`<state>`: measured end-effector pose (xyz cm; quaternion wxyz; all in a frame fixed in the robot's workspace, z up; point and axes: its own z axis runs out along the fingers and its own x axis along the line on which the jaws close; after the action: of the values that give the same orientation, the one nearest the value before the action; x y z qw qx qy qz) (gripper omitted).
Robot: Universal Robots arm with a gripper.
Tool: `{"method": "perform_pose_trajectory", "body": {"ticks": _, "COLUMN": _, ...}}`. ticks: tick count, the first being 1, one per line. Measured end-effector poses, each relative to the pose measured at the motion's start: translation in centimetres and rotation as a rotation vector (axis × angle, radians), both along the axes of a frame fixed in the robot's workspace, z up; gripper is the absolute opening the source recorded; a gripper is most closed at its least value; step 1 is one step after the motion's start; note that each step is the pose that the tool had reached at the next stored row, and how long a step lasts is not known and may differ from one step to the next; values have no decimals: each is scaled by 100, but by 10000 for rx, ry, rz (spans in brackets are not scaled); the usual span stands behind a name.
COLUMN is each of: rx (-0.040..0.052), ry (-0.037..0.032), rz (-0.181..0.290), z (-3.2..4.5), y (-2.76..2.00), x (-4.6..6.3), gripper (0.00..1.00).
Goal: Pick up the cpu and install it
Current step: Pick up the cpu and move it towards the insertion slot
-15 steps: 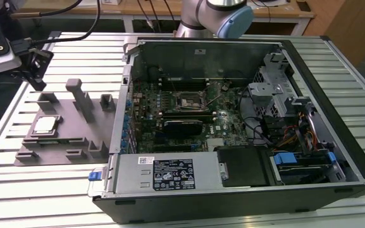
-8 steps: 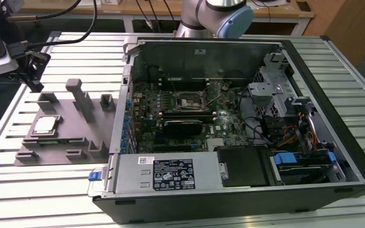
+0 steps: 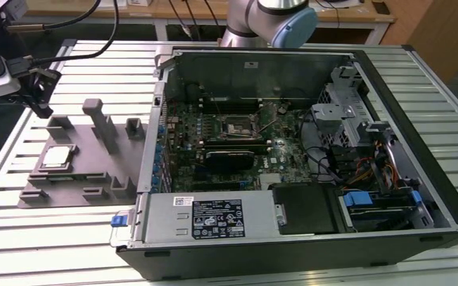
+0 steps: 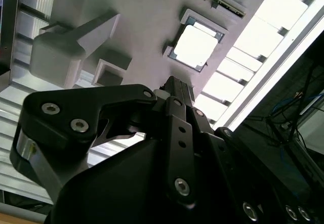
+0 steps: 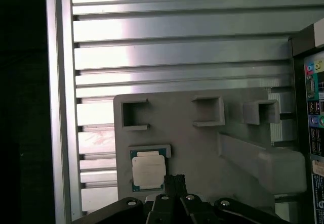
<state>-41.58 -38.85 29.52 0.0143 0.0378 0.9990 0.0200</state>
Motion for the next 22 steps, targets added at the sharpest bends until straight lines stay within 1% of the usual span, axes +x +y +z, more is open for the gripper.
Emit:
{"method": "perform_pose_trajectory", "body": {"ticks": 7, "rx": -1, "ry": 2, "rz": 0, "z": -60, "y": 0, "x": -42, "gripper": 11}}
{"method": "perform_pose_trajectory", "body": {"ticks": 22, "rx": 0, "ry": 1, "rz": 0, "z": -255, "y": -2, "x": -113, "gripper": 11}}
